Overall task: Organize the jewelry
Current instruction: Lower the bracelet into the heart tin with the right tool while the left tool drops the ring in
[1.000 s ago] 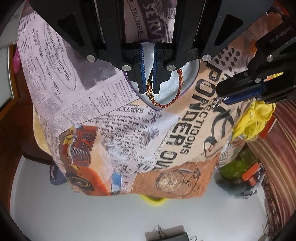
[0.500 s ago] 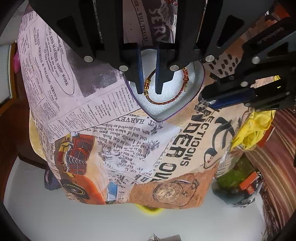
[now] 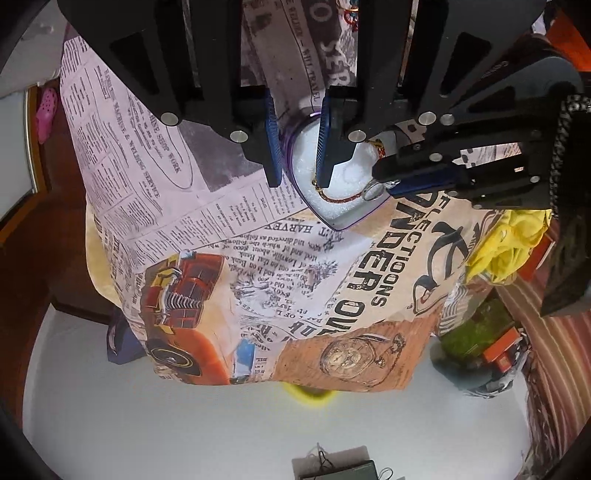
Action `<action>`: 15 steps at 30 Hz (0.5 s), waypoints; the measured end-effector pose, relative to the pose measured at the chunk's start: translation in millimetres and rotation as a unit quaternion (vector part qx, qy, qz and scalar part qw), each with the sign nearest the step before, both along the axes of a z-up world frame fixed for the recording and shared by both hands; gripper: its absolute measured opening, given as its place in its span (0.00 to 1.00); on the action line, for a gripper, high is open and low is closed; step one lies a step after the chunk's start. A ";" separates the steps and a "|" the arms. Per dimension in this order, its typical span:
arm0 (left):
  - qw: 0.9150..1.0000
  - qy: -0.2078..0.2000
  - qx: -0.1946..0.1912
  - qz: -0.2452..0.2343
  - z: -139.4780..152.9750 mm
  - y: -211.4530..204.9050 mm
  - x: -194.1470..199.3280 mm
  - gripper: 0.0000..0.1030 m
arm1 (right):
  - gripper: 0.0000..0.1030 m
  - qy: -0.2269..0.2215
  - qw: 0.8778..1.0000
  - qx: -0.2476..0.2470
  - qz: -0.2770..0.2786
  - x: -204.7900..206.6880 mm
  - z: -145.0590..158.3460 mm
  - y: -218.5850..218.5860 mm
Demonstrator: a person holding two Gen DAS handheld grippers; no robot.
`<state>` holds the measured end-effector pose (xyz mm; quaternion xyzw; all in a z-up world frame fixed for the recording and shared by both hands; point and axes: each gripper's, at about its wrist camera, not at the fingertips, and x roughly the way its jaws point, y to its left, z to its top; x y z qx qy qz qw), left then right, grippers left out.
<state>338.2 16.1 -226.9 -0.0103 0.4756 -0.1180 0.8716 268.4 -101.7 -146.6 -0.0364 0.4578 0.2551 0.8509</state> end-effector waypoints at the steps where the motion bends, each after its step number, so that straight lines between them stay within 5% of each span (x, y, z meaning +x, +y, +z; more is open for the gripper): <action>1: 1.000 0.002 0.000 -0.001 -0.9 -1.3 0.7 0.11 | 0.17 0.000 1.000 -0.001 0.000 -0.4 -0.2 -0.4; 15: 1.000 -0.020 0.016 0.003 23.1 0.4 -15.8 0.11 | 0.20 -0.027 1.000 -0.010 -0.008 -18.3 16.1 -0.9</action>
